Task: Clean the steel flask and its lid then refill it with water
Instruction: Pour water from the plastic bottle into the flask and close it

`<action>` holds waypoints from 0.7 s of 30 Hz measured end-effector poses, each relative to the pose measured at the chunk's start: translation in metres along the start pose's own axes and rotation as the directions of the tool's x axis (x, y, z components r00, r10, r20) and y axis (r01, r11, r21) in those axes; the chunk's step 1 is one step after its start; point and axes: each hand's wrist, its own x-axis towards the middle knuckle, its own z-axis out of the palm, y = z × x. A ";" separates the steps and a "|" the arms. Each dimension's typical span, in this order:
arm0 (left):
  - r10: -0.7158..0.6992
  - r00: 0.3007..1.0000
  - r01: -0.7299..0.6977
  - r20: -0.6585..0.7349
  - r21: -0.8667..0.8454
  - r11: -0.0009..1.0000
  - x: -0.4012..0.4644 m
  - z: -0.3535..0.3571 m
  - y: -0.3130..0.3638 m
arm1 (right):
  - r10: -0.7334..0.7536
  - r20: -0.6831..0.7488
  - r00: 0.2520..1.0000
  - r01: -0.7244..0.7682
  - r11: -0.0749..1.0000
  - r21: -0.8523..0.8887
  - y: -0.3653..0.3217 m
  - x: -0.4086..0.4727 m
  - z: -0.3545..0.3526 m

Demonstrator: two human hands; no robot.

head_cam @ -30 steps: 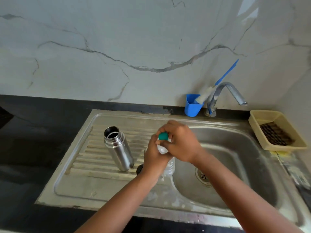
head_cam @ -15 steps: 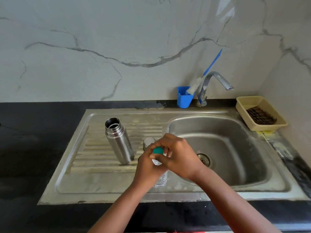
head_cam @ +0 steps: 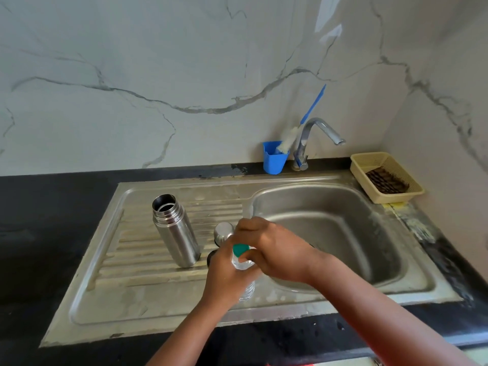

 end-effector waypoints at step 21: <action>0.001 1.000 -0.001 0.001 -0.055 0.999 -0.001 0.001 0.003 | 0.083 0.132 0.988 -0.076 0.995 -0.062 -0.017 0.007 -0.013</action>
